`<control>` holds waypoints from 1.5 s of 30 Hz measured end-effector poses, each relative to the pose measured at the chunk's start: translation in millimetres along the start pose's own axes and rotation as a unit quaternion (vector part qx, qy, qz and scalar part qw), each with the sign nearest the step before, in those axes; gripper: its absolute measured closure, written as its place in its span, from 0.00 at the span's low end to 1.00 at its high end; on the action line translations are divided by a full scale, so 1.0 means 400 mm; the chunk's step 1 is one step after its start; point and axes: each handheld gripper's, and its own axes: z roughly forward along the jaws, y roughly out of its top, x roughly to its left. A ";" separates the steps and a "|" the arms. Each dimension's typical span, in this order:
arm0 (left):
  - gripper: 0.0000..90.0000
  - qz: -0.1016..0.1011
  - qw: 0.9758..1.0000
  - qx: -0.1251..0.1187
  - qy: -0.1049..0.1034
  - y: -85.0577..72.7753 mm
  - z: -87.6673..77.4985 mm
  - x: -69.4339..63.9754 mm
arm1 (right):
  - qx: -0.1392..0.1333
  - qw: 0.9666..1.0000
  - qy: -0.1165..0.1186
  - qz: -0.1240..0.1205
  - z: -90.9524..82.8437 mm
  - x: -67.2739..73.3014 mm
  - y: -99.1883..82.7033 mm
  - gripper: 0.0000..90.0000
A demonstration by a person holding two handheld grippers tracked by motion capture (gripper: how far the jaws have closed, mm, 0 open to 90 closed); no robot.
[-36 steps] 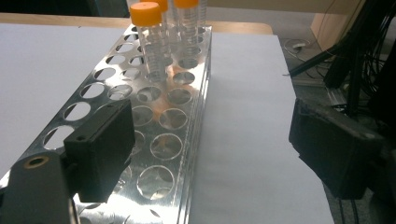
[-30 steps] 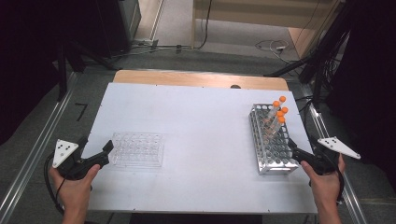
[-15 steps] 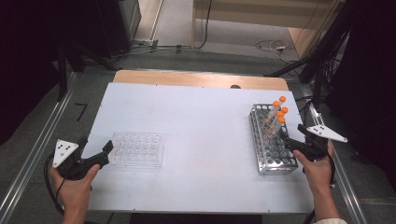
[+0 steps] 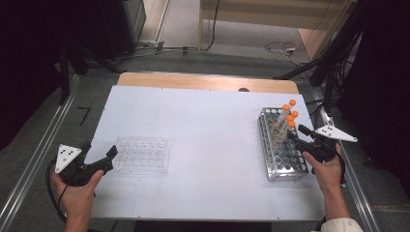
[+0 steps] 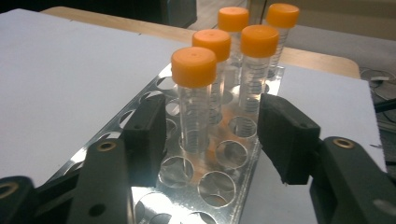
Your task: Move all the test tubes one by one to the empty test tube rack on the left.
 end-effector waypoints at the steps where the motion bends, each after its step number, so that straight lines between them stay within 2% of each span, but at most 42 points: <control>1: 0.11 0.000 1.000 0.000 0.000 0.000 0.000 0.000 | 0.000 1.000 0.002 -0.002 0.003 0.001 0.000 0.50; 11: 0.11 0.000 1.000 0.000 0.001 -0.001 0.000 0.000 | 0.007 1.000 0.018 -0.009 0.024 -0.005 -0.001 0.67; 17: 0.11 0.001 1.000 0.000 0.001 -0.001 0.002 -0.002 | 0.016 0.999 0.028 -0.011 0.034 -0.004 -0.004 0.72; 20: 0.11 0.000 1.000 -0.001 0.001 -0.001 0.001 -0.001 | 0.016 0.999 0.026 -0.012 0.035 -0.004 -0.004 0.78; 26: 0.11 0.000 1.000 0.000 0.001 -0.001 0.000 0.000 | 0.013 1.000 0.026 -0.011 0.033 -0.003 -0.002 0.79; 38: 0.11 0.001 1.000 0.001 0.002 0.000 0.003 0.000 | -0.029 0.999 0.014 -0.011 -0.011 0.001 0.039 0.80; 42: 0.11 -0.002 1.000 0.002 -0.004 0.006 0.007 -0.002 | -0.037 0.999 0.011 -0.013 -0.018 0.005 0.047 0.80; 45: 0.10 -0.013 1.000 0.000 -0.011 0.023 0.010 -0.001 | -0.045 0.999 0.007 -0.015 -0.028 0.011 0.060 0.80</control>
